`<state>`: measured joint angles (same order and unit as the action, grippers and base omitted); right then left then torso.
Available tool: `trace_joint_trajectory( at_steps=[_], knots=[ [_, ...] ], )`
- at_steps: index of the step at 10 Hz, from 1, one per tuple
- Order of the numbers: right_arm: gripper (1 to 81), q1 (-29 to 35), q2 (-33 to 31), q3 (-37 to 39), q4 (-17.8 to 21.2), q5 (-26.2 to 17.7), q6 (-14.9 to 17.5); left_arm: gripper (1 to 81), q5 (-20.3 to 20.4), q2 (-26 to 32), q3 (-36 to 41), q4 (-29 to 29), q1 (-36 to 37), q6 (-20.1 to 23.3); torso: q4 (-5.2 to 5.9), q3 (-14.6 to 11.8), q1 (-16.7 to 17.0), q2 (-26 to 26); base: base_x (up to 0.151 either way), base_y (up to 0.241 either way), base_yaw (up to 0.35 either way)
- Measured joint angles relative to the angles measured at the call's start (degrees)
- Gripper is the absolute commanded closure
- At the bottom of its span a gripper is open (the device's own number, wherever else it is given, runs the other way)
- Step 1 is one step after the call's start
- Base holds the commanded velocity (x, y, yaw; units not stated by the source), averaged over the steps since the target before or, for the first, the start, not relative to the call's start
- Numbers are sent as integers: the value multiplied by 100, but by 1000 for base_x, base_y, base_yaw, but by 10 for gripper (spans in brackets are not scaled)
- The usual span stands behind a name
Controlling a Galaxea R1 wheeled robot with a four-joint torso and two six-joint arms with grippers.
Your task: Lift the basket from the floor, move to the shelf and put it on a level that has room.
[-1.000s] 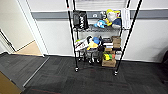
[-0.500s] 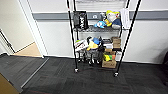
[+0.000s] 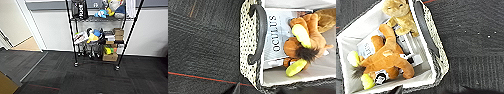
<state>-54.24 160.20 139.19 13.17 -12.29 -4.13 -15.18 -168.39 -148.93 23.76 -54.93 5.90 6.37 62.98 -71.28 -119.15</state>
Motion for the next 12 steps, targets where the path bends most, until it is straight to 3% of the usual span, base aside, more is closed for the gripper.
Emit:
trace_joint_trajectory(
  at_steps=[7,12],
  knots=[
    [10,589,108,67,15,-280,0,10,-108,-50,-44,-1,232,-41,0,89,-783,-1250,0,0,0],
    [10,656,301,400,15,-315,0,10,-118,-101,-106,-1,319,-41,0,575,-883,-1399,0,0,0]
  ],
)
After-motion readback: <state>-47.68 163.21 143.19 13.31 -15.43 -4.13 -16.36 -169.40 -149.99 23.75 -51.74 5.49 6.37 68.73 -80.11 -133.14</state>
